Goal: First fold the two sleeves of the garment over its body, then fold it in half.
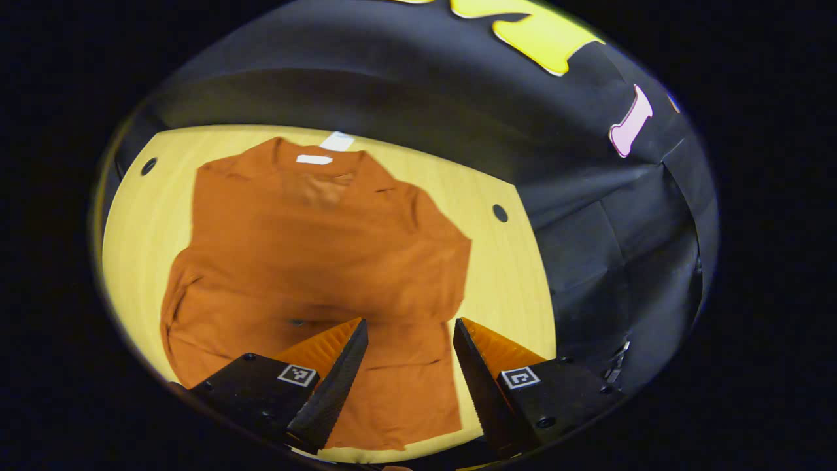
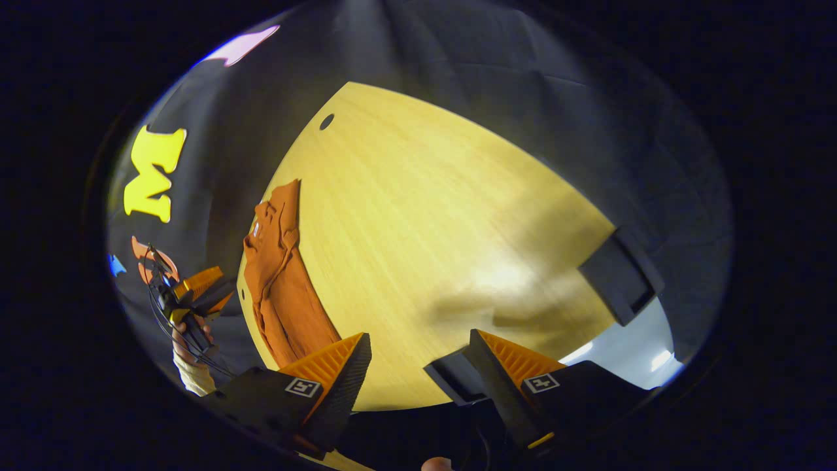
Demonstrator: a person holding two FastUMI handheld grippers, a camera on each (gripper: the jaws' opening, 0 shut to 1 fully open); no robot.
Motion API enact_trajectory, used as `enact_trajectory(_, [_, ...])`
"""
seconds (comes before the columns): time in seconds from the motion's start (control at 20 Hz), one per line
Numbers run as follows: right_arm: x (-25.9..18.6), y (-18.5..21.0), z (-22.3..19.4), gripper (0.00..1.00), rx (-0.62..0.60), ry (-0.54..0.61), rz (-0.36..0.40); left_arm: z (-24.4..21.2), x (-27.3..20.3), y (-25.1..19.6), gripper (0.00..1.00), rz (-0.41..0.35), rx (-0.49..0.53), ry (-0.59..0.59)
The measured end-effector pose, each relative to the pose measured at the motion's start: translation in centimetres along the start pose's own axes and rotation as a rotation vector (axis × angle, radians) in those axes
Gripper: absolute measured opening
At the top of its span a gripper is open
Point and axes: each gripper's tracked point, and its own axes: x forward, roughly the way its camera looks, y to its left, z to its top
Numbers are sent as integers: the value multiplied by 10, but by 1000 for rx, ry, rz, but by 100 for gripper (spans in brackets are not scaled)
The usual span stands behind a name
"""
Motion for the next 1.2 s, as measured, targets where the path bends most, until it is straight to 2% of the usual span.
enact_trajectory(0.05, [3,9,-3,96,-24,12,-5,-12,-13,24,88,37,4,2])
enact_trajectory(0.1, [8,20,-8,92,-51,24,-7,-22,-26,54,93,88,7,-1])
enact_trajectory(0.15, [12,29,-11,96,-80,31,-12,-32,-38,80,98,128,2,-6])
enact_trajectory(0.3, [23,49,-25,96,-158,68,-40,-59,-75,137,99,166,-72,-18])
enact_trajectory(0.35, [27,56,-29,92,-180,82,-49,-69,-86,152,99,177,-98,-15])
enact_trajectory(0.4, [31,62,-33,96,-202,92,-54,-80,-97,167,99,196,-113,-12])
enact_trajectory(0.6, [47,88,-42,96,-276,120,-77,-122,-138,217,99,273,-122,16])
enact_trajectory(0.65, [52,92,-44,92,-294,124,-84,-132,-146,226,99,280,-123,32])
enact_trajectory(0.7, [56,96,-45,92,-310,130,-93,-152,-142,247,99,277,-127,52])
enact_trajectory(0.75, [59,99,-48,96,-326,141,-97,-159,-154,249,99,267,-135,70])
enact_trajectory(0.8, [63,102,-51,92,-346,155,-95,-171,-155,258,99,251,-150,86])
enact_trajectory(0.9, [73,100,-55,96,-397,180,-103,-181,-154,263,99,200,-191,121])
enact_trajectory(1.0, [81,92,-55,96,-441,185,-136,-190,-154,271,99,158,-229,153])
enact_trajectory(1.05, [82,91,-59,96,-465,200,-127,-191,-153,276,99,139,-242,162])
enact_trajectory(1.15, [83,98,-70,96,-475,242,-54,-197,-150,287,99,94,-268,199])
enact_trajectory(1.2, [81,110,-77,97,-469,265,32,-203,-151,292,99,72,-282,236])
